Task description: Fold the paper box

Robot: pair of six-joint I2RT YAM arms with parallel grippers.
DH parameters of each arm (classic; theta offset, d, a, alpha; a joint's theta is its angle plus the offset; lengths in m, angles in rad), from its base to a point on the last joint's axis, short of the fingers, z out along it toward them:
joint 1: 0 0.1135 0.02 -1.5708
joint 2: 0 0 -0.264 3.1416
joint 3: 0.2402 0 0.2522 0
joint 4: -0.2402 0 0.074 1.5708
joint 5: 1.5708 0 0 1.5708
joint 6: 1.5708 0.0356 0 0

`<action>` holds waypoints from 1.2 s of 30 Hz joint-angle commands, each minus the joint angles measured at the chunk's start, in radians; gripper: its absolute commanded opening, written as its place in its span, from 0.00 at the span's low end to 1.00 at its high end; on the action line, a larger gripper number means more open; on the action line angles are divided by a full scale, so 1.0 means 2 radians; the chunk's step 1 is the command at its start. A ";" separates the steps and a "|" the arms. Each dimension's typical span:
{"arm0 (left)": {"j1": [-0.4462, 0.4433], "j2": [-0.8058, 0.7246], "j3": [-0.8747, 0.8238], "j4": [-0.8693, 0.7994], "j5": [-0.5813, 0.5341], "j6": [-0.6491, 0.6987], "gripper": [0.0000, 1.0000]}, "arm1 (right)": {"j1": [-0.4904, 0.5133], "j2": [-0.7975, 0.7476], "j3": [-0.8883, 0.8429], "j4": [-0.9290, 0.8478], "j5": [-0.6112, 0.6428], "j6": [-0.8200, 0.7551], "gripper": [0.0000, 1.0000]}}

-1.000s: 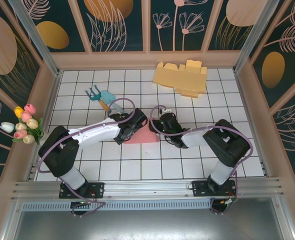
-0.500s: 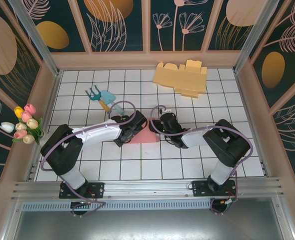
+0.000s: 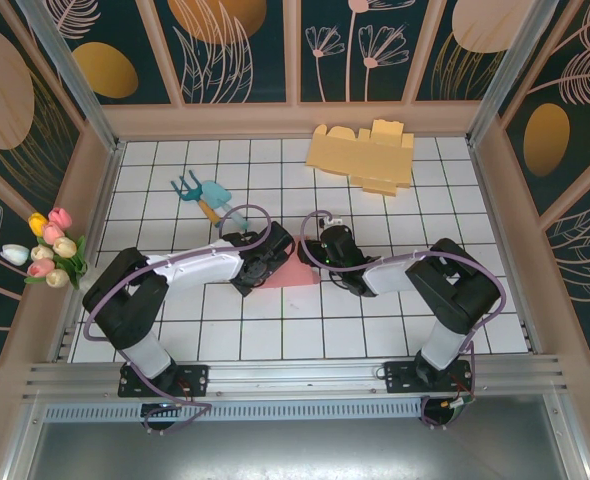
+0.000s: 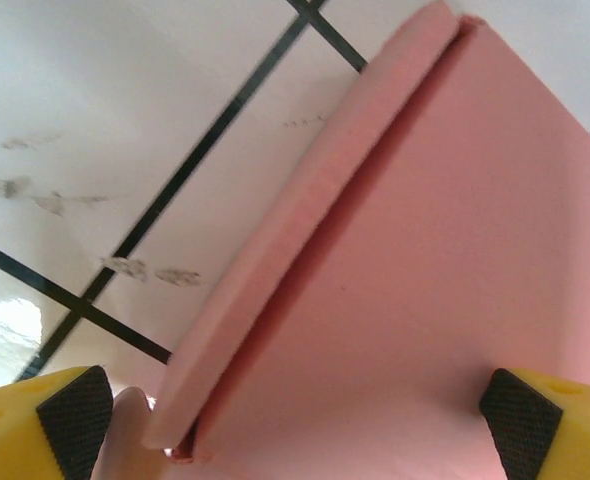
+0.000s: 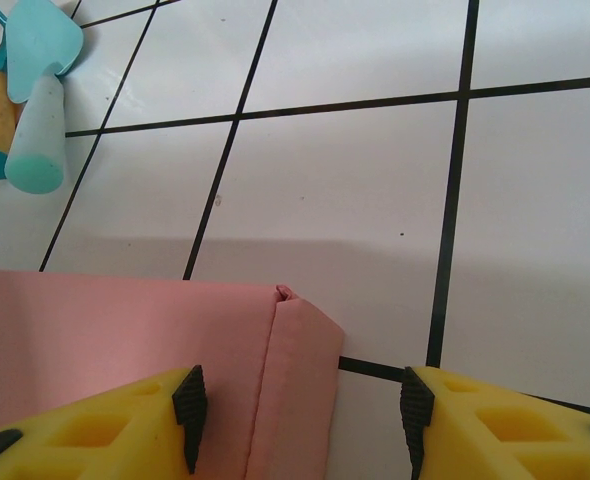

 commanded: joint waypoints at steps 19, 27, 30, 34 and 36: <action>-0.005 0.036 -0.041 0.029 0.030 -0.018 0.92 | 0.001 0.037 -0.026 -0.025 -0.020 0.007 0.57; -0.005 0.034 -0.053 0.025 0.013 -0.023 0.92 | 0.001 0.001 -0.042 -0.026 -0.025 0.007 0.57; -0.005 0.032 -0.055 0.017 0.005 -0.025 0.92 | 0.002 -0.022 -0.047 -0.036 -0.026 0.006 0.57; -0.005 0.031 -0.058 0.016 0.003 -0.025 0.92 | 0.004 -0.057 -0.059 -0.047 -0.028 0.011 0.57; -0.005 0.032 -0.059 0.017 0.004 -0.025 0.92 | 0.006 -0.075 -0.067 -0.051 -0.032 0.013 0.57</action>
